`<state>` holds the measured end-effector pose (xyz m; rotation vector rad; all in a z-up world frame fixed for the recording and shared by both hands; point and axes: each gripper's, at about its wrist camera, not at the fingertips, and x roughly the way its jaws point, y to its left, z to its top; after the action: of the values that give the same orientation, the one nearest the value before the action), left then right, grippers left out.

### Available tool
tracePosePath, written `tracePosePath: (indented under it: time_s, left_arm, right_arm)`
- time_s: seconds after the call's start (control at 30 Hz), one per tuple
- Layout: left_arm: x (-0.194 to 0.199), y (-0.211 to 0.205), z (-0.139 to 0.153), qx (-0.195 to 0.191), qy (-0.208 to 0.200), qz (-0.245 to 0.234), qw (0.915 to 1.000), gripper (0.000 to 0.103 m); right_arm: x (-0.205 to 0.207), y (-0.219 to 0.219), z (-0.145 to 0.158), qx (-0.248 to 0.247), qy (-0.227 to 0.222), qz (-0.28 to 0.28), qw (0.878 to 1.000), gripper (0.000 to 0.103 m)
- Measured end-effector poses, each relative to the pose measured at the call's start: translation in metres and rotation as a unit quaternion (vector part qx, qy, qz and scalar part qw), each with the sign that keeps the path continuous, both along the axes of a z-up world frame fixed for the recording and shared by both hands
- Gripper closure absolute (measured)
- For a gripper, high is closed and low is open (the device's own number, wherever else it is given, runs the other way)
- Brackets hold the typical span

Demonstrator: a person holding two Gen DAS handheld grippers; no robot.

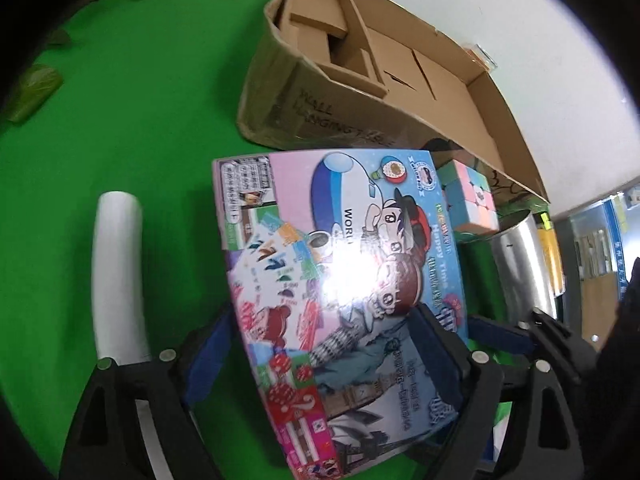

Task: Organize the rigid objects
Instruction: 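Lower the board game box into the box lid beside the divider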

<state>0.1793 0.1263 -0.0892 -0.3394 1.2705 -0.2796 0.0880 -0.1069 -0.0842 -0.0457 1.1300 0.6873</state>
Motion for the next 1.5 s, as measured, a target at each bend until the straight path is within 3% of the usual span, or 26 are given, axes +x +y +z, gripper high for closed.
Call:
tracePosePath:
  time_s: [0.17, 0.3, 0.47, 0.57, 0.73, 0.97, 1.07, 1.17, 1.47, 1.5]
  left_arm:
    - [-0.002, -0.005, 0.001, 0.004, -0.024, 0.001, 0.9997, 0.019]
    - [-0.024, -0.013, 0.021, 0.041, -0.079, -0.001, 0.9961, 0.024]
    - [-0.045, -0.033, 0.062, 0.081, -0.166, 0.006, 0.9828, 0.024]
    - [-0.048, -0.047, 0.09, 0.084, -0.217, 0.003, 0.9725, 0.024]
    - [-0.026, -0.072, 0.138, 0.072, -0.284, -0.012, 0.9561, 0.024]
    - [0.035, -0.116, 0.176, 0.066, -0.329, -0.052, 0.9406, 0.024]
    - [0.065, -0.124, 0.171, 0.078, -0.31, -0.05, 0.9462, 0.024]
    - [0.084, -0.123, 0.157, 0.06, -0.28, -0.043, 0.9571, 0.024]
    - [0.136, -0.105, 0.081, 0.046, -0.159, -0.023, 0.9859, 0.025]
    - [0.138, -0.105, 0.077, 0.047, -0.151, -0.026, 0.9871, 0.03]
  right_arm:
    - [0.007, 0.002, -0.016, -0.009, -0.004, -0.023, 1.0, 0.019]
    - [0.002, -0.003, -0.017, 0.002, -0.004, -0.052, 0.999, 0.019]
    - [-0.005, -0.022, 0.017, 0.045, -0.073, -0.093, 0.992, 0.019]
    - [-0.001, -0.036, 0.045, 0.057, -0.118, -0.115, 0.985, 0.019]
    - [0.021, -0.062, 0.092, 0.059, -0.174, -0.146, 0.972, 0.019]
    - [0.097, -0.105, 0.116, 0.07, -0.148, -0.183, 0.969, 0.019]
    - [0.129, -0.117, 0.121, 0.068, -0.14, -0.192, 0.969, 0.019]
    - [0.153, -0.115, 0.118, 0.043, -0.132, -0.182, 0.973, 0.019]
    - [0.211, -0.102, 0.051, 0.017, -0.026, -0.165, 0.986, 0.021]
    - [0.214, -0.101, 0.045, 0.011, -0.022, -0.168, 0.986, 0.021]
